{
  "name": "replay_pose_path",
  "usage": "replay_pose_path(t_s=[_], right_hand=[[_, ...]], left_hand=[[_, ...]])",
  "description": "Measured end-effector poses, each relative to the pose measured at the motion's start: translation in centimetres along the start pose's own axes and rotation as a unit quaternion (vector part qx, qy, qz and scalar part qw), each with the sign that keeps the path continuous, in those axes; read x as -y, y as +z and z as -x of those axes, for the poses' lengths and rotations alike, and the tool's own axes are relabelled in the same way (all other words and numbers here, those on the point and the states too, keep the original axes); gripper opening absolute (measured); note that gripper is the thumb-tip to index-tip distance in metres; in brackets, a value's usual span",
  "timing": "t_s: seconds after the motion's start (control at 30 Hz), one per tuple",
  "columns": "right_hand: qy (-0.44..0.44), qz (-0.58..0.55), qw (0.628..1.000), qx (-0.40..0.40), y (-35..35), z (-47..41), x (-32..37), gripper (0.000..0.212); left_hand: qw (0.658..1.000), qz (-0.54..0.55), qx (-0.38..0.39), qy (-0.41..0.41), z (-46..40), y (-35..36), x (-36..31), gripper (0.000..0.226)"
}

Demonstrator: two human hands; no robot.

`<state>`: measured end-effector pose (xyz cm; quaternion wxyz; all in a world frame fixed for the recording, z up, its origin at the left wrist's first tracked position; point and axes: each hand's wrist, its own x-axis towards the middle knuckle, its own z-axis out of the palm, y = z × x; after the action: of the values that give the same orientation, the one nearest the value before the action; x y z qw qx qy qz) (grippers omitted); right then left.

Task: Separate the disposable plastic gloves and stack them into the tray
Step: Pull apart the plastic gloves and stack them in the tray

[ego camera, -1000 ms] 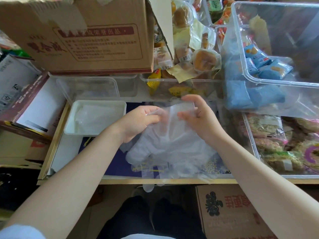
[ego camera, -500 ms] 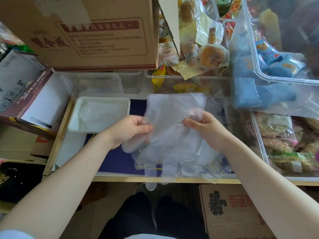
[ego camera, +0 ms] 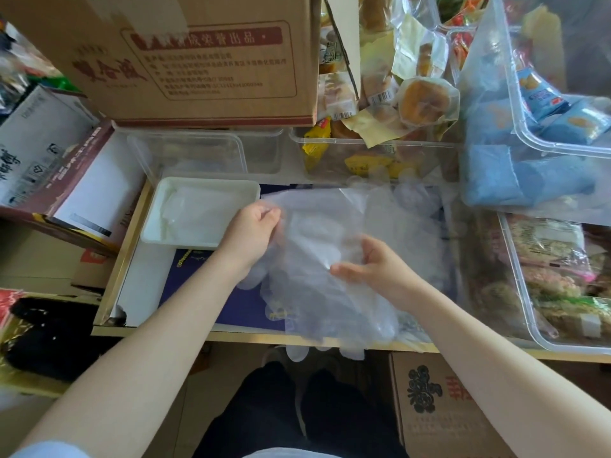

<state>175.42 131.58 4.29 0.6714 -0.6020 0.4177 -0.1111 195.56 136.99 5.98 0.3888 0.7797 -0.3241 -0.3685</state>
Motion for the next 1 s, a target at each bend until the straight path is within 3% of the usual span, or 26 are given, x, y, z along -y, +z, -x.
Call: replay_pose_path(t_s=[0.17, 0.23, 0.33, 0.43, 0.5, 0.63, 0.8, 0.9, 1.0], right_hand=[[0.092, 0.099, 0.984, 0.114, 0.8, 1.2, -1.6, 0.008], [0.102, 0.132, 0.979, 0.121, 0.4, 0.8, -3.0, 0.012], [0.09, 0.263, 0.96, -0.027, -0.9, -0.7, -4.8, 0.024], [0.049, 0.487, 0.857, -0.163, -2.6, -1.7, -5.7, 0.052], [0.08, 0.538, 0.815, -0.2, -3.5, -2.1, -6.2, 0.064], [0.146, 0.533, 0.807, -0.206, -4.3, -2.2, -7.8, 0.063], [0.089, 0.518, 0.828, -0.194, -4.7, -2.2, -8.1, 0.018], [0.064, 0.498, 0.844, -0.186, -5.3, -2.5, -7.7, 0.013], [-0.002, 0.421, 0.876, -0.237, -5.9, -2.3, -6.4, 0.011]], left_hand=[[0.994, -0.008, -0.106, -0.004, -1.0, -1.8, 1.1, 0.02], [0.992, 0.009, -0.125, -0.013, -1.5, -2.1, 1.8, 0.023], [0.991, 0.017, -0.129, -0.017, -1.2, -1.9, 2.6, 0.03], [0.996, -0.02, -0.082, 0.005, -0.5, -1.4, 2.6, 0.023], [0.998, -0.054, -0.035, 0.024, -0.2, -1.0, 2.5, 0.015], [0.991, -0.102, 0.056, 0.063, 0.3, -0.4, 2.5, 0.015], [0.978, -0.153, 0.118, 0.082, 0.7, 0.4, 2.8, 0.015], [0.969, -0.178, 0.147, 0.084, 0.8, 1.0, 2.9, 0.021], [0.961, -0.191, 0.162, 0.119, 0.9, 1.6, 2.2, 0.021]])
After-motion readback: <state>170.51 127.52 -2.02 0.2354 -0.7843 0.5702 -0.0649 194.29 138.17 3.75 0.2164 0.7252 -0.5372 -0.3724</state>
